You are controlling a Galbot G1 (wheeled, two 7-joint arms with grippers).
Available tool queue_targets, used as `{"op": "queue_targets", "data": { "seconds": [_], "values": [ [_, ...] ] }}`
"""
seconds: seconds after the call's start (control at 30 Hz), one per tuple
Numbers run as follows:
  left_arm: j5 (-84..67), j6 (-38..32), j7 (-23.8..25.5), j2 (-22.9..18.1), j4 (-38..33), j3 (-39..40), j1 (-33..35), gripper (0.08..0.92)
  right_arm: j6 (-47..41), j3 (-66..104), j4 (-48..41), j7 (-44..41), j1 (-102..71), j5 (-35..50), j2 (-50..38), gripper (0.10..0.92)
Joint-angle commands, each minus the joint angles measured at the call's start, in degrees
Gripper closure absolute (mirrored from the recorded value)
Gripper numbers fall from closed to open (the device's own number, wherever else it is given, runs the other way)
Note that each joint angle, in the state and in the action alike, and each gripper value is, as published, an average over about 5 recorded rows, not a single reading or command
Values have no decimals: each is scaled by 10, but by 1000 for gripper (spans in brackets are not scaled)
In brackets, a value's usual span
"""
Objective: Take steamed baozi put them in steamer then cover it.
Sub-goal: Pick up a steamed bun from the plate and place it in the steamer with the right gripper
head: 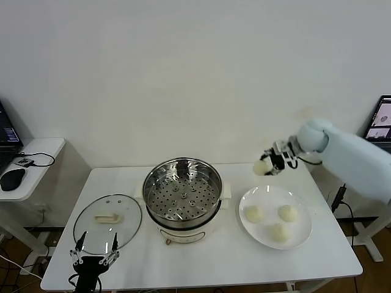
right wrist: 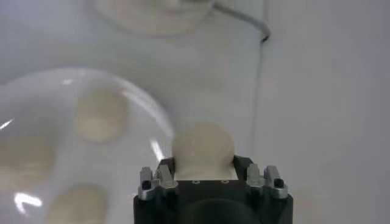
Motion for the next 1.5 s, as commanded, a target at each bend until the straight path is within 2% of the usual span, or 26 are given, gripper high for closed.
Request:
{"op": "queue_targets", "data": {
  "seconds": [0.03, 0.37, 0.67, 1.17, 1.5],
  "values": [
    [-17, 2, 3, 5, 1, -3, -3, 177, 18, -111, 29, 18, 150, 86, 64, 421],
    [-54, 4, 13, 12, 14, -13, -6, 177, 110, -162, -36, 45, 150, 77, 228, 417],
    [-51, 0, 13, 6, 20, -20, -7, 177, 229, -175, -127, 53, 109, -26, 325, 414],
    [-46, 0, 14, 6, 25, -23, -11, 177, 345, -164, -211, 77, 36, -182, 379, 406],
    [-43, 0, 14, 4, 22, -25, -9, 177, 377, -151, -250, 99, 21, -219, 408, 406]
  ]
}}
